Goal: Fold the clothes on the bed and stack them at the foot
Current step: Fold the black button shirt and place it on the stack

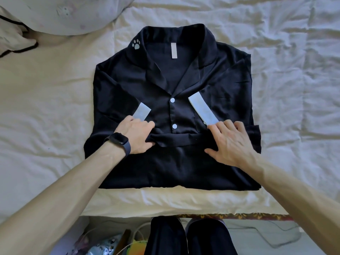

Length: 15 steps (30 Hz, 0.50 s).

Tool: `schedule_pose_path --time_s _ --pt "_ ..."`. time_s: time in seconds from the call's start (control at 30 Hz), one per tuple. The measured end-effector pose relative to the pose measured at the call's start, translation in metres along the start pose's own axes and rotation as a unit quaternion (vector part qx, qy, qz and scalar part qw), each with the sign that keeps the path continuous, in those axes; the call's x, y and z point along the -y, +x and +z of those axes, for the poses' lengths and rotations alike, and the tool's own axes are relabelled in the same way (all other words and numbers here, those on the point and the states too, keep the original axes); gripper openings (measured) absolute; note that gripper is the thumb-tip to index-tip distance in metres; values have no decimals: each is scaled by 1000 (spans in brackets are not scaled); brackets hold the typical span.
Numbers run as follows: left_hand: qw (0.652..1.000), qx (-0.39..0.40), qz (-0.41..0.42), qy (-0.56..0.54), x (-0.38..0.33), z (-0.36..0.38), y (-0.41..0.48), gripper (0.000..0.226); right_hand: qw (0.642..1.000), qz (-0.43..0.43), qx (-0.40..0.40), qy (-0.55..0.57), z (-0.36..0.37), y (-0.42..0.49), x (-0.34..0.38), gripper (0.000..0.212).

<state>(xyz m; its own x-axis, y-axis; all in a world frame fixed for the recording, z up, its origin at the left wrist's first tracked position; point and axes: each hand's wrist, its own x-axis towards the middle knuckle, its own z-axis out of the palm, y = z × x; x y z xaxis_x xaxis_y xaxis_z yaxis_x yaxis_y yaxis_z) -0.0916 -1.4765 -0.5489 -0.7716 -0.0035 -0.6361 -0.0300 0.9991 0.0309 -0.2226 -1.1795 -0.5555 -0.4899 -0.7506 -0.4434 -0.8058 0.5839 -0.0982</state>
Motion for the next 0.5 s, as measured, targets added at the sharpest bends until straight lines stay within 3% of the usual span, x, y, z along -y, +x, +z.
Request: schedule_pose_path --time_s 0.07,0.2,0.3,0.5 --pt "1000 -22 -2 -15 -7 5 0 42 1000 3 -20 5 5 2 10 77" --pt "989 -45 -54 -133 -11 2 5 23 999 24 17 29 9 13 23 48" --pt "987 -36 -57 -144 -10 1 6 12 996 46 57 57 7 20 25 36" --pt "986 -35 -13 -161 -5 0 9 18 983 26 107 148 -4 28 18 27"
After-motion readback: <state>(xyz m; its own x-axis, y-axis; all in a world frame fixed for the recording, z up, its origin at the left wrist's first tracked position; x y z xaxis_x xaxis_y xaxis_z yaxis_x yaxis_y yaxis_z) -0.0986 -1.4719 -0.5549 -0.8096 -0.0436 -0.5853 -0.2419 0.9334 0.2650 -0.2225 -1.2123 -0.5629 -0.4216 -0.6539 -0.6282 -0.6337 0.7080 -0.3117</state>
